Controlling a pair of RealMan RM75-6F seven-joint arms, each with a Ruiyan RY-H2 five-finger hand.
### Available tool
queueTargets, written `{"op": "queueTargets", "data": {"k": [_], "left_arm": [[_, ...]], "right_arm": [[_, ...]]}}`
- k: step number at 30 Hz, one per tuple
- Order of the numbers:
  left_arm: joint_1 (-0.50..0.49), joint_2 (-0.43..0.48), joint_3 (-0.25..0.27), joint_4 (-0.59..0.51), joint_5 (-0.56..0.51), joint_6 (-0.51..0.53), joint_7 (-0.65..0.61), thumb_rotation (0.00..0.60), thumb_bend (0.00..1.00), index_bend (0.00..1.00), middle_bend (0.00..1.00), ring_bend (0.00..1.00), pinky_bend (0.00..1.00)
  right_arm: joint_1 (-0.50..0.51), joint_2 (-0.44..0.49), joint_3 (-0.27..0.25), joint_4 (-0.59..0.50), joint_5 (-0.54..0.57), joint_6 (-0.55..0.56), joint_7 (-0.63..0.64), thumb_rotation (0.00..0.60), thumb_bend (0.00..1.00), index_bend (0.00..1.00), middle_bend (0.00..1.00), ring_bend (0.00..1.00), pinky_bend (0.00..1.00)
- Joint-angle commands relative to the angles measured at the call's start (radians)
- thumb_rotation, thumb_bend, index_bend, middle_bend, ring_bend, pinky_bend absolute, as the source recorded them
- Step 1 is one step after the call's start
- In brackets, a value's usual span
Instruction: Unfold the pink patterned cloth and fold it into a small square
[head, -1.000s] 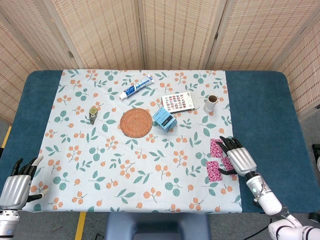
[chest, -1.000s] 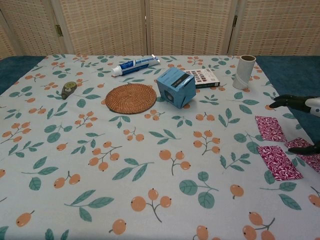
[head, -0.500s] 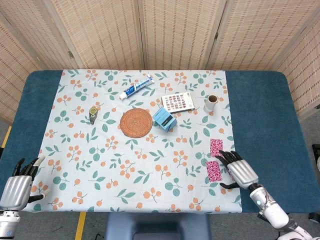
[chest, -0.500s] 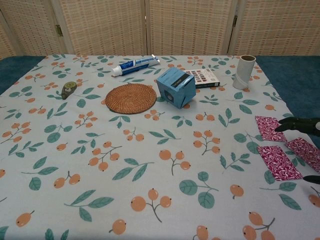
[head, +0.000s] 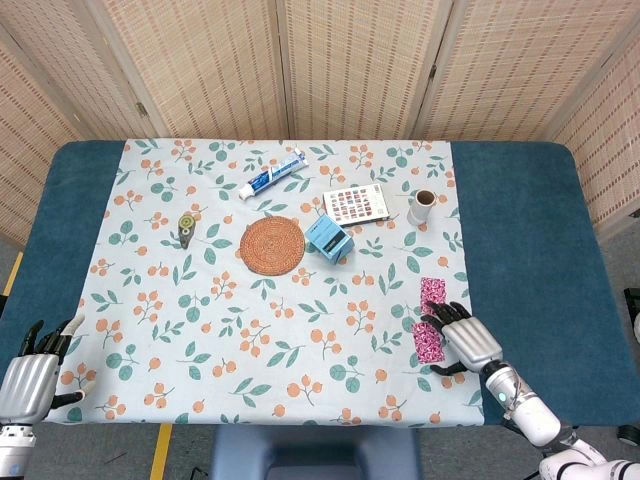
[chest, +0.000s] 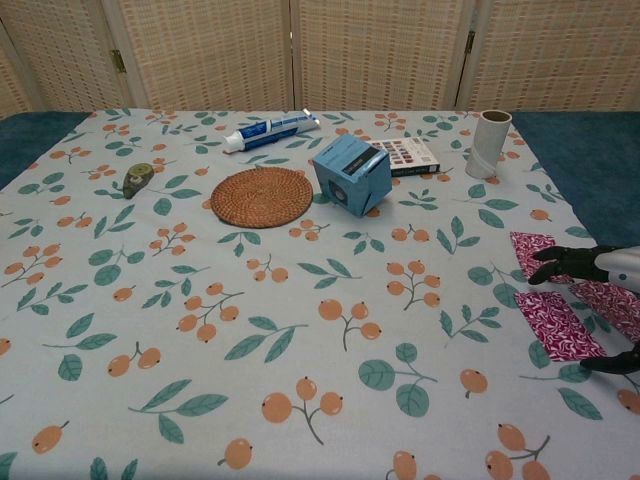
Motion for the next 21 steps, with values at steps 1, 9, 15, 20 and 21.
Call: {"op": "queueTargets", "data": {"k": [1,9,15,20,21], "left_arm": [[0.000,0.000,0.000,0.001,0.000,-0.001,0.000,0.600,0.19,0.10,0.18,0.27,0.00],[-0.001,-0.003,0.000,0.004,0.002,-0.002,-0.001,0.600,0.19,0.10,0.18,0.27,0.00],[0.000,-0.004,0.000,0.007,0.000,-0.004,-0.003,0.600,0.19,0.10,0.18,0.27,0.00],[0.001,-0.003,0.000,0.009,-0.002,-0.004,-0.006,0.600,0.19,0.10,0.18,0.27,0.00],[0.002,-0.003,0.000,0.009,-0.002,-0.004,-0.007,0.600,0.19,0.10,0.18,0.27,0.00]], "right_arm": [[0.002,-0.003,0.001,0.000,0.003,-0.002,-0.003,0.434,0.26,0.15,0.00,0.00,0.00],[0.003,-0.011,0.003,0.013,0.013,-0.003,-0.008,0.434,0.26,0.17,0.00,0.00,0.00],[0.004,-0.021,0.006,0.025,0.017,-0.002,-0.010,0.433,0.26,0.17,0.00,0.00,0.00],[0.005,-0.027,0.006,0.032,0.016,-0.001,-0.011,0.434,0.26,0.18,0.00,0.00,0.00],[0.005,-0.028,0.005,0.032,0.014,0.002,-0.011,0.434,0.26,0.19,0.00,0.00,0.00]]}}
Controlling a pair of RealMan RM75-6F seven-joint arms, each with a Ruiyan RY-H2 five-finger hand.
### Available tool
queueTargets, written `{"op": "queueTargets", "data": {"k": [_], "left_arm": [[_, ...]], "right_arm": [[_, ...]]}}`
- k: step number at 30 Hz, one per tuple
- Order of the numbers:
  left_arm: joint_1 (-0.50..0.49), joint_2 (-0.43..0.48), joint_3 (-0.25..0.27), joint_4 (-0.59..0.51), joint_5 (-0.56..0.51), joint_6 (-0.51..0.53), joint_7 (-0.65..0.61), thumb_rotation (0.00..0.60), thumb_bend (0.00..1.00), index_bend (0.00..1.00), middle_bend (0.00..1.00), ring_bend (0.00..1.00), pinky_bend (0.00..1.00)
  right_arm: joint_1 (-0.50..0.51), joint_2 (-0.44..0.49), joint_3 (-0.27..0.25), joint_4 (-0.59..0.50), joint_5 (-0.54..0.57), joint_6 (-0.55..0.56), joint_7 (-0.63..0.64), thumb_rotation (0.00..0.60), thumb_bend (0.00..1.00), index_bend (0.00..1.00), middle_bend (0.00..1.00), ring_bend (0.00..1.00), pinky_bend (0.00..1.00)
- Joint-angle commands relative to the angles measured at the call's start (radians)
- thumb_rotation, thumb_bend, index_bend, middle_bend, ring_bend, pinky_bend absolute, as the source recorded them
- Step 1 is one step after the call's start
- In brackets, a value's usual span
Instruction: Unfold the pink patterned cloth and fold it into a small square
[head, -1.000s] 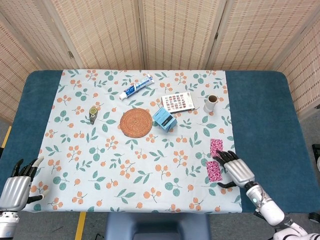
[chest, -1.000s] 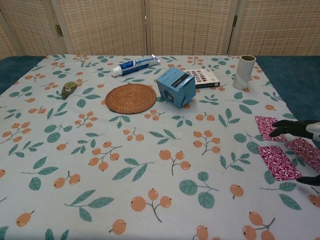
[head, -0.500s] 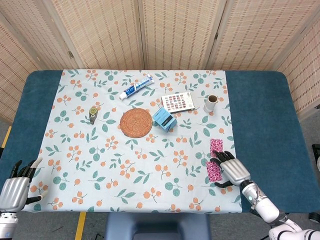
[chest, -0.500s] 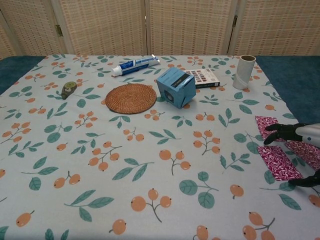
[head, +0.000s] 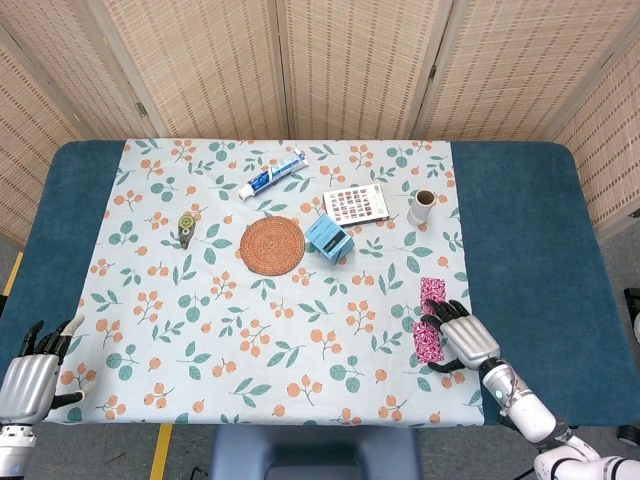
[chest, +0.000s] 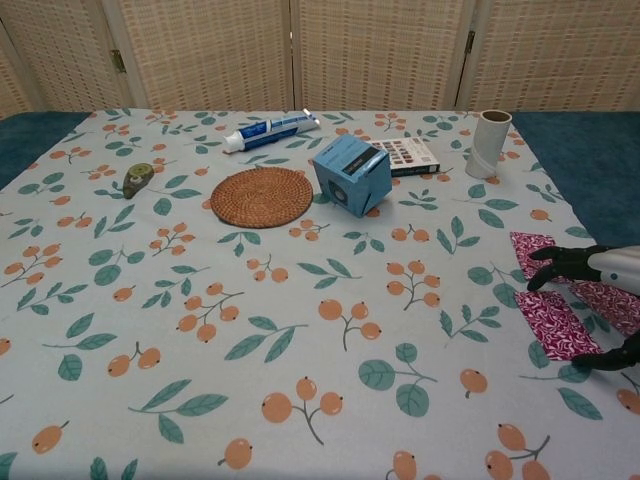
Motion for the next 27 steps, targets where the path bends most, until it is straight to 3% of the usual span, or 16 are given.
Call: {"op": "queueTargets", "data": {"k": [1,10,27], "left_arm": [[0.000,0.000,0.000,0.001,-0.001,0.000,-0.001,0.600,0.19,0.10,0.18,0.27,0.00],[0.001,-0.002,-0.001,0.006,0.001,0.001,-0.005,0.600,0.19,0.10,0.18,0.27,0.00],[0.002,0.002,-0.001,0.001,-0.001,-0.001,-0.005,0.600,0.19,0.10,0.18,0.27,0.00]], "right_arm": [[-0.002,-0.002,-0.002,0.002,-0.004,0.006,-0.001,0.434,0.26,0.20,0.01,0.00,0.00],[-0.014,-0.006,-0.007,0.001,-0.017,0.030,0.002,0.434,0.26,0.25,0.02,0.00,0.00],[-0.026,0.047,0.012,-0.036,-0.049,0.096,0.028,0.435,0.26,0.26,0.02,0.00,0.00]]}}
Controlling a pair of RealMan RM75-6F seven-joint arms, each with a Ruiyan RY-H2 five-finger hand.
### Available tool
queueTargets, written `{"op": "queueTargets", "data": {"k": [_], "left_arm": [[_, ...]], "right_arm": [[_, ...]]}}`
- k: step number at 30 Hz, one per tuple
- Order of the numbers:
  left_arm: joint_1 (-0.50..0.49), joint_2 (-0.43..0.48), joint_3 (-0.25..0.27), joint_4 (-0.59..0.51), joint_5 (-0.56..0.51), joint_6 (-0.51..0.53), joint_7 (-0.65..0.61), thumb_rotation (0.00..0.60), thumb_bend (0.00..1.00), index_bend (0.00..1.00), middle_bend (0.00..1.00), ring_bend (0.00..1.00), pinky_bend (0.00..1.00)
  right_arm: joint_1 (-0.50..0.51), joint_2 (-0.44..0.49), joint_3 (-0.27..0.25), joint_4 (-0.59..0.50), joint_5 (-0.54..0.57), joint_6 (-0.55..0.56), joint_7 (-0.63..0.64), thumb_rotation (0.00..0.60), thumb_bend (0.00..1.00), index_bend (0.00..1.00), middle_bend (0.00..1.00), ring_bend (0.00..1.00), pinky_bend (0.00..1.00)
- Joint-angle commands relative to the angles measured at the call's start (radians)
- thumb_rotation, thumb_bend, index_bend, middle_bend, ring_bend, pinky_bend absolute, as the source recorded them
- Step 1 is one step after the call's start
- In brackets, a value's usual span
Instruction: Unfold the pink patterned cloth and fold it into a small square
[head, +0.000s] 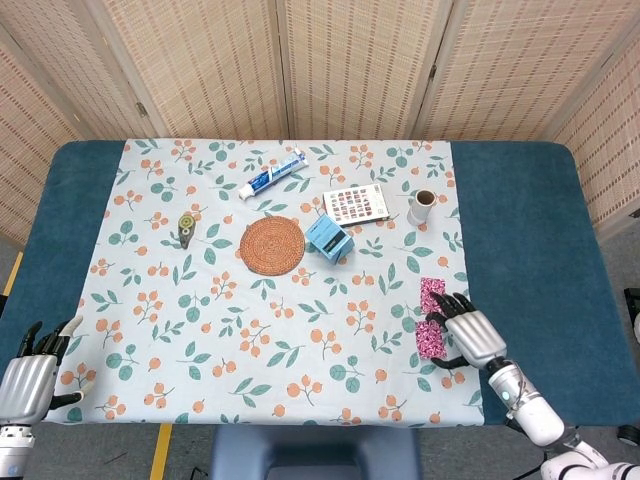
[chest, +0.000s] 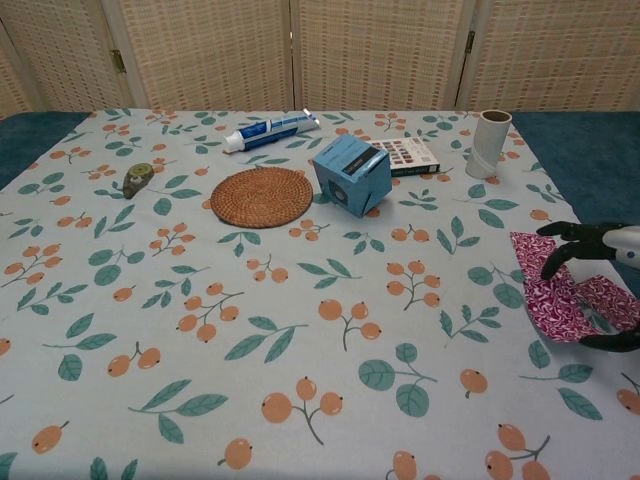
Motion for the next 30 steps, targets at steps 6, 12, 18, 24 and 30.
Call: {"op": "queueTargets", "data": {"k": [6,12,18,24,30], "left_arm": [[-0.004,0.002,-0.001,-0.011,0.004,-0.003,0.011,0.600,0.19,0.10,0.18,0.27,0.00],[-0.009,0.002,-0.002,-0.019,0.010,-0.004,0.017,0.600,0.19,0.10,0.18,0.27,0.00],[-0.009,0.003,-0.003,-0.015,0.004,-0.007,0.013,0.600,0.19,0.10,0.18,0.27,0.00],[-0.010,0.000,-0.002,-0.009,0.003,-0.011,0.008,0.600,0.19,0.10,0.18,0.27,0.00],[-0.009,-0.004,-0.001,0.004,-0.003,-0.016,0.001,0.600,0.19,0.10,0.18,0.27,0.00]], "right_arm": [[0.004,0.035,0.031,-0.008,0.023,0.010,0.012,0.432,0.26,0.26,0.02,0.00,0.00],[0.032,0.006,0.077,0.035,0.116,-0.047,0.011,0.434,0.26,0.26,0.02,0.00,0.00],[0.064,-0.045,0.115,0.092,0.194,-0.099,0.011,0.434,0.26,0.26,0.02,0.00,0.00],[0.097,-0.084,0.146,0.131,0.254,-0.136,0.002,0.433,0.26,0.26,0.02,0.00,0.00],[0.116,-0.103,0.159,0.151,0.305,-0.160,-0.019,0.435,0.26,0.26,0.02,0.00,0.00]]}}
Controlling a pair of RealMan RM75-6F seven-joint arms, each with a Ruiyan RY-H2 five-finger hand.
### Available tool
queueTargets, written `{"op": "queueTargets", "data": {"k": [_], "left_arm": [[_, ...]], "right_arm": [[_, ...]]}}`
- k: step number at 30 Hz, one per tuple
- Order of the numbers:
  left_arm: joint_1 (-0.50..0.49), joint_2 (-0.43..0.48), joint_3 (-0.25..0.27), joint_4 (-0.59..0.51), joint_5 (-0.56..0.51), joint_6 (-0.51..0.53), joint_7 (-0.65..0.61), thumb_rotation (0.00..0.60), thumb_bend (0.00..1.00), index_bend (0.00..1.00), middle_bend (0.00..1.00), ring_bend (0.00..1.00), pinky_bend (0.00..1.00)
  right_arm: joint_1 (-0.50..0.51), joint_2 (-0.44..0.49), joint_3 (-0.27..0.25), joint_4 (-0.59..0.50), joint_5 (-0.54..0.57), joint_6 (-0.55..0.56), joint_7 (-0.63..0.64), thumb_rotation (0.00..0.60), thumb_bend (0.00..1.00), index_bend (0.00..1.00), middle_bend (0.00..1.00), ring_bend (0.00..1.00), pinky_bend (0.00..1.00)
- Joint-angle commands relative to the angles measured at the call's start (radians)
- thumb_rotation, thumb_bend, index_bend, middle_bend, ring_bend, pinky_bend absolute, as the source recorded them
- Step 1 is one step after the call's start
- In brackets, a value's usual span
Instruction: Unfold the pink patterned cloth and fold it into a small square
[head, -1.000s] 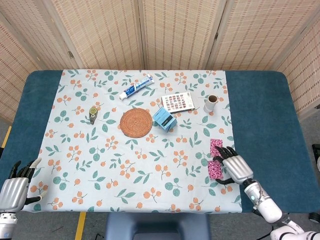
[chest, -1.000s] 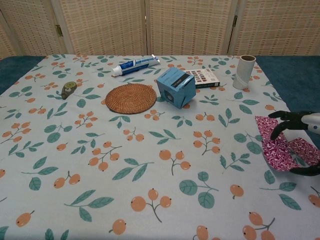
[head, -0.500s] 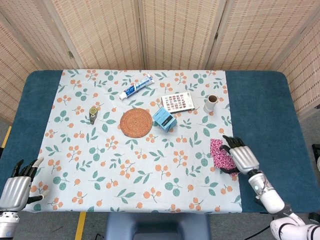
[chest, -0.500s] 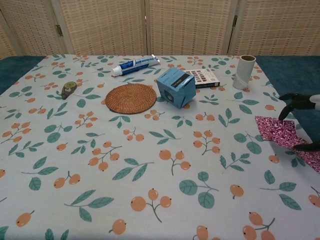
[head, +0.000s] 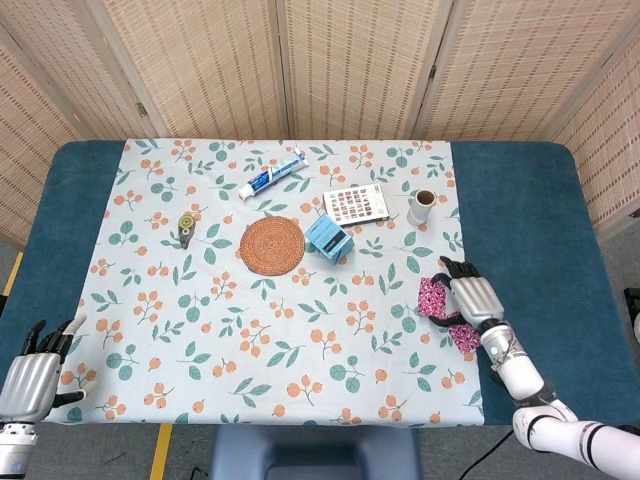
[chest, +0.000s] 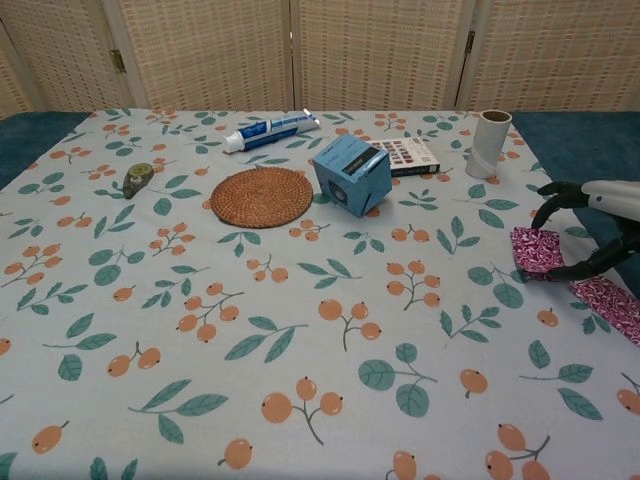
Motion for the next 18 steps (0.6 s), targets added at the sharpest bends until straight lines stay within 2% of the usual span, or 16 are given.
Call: {"op": "queueTargets", "data": {"k": [1,18], "left_arm": [[0.000,-0.001,0.000,0.004,-0.001,-0.001,-0.004,0.600,0.19,0.10,0.18,0.27,0.00],[0.002,-0.011,0.002,0.021,-0.002,-0.002,-0.016,0.600,0.19,0.10,0.18,0.27,0.00]], "right_arm": [[0.010,-0.011,0.007,0.013,0.025,-0.013,-0.011,0.434,0.26,0.26,0.02,0.00,0.00],[0.024,-0.020,0.007,0.036,0.046,-0.026,0.007,0.433,0.26,0.20,0.02,0.00,0.00]]}}
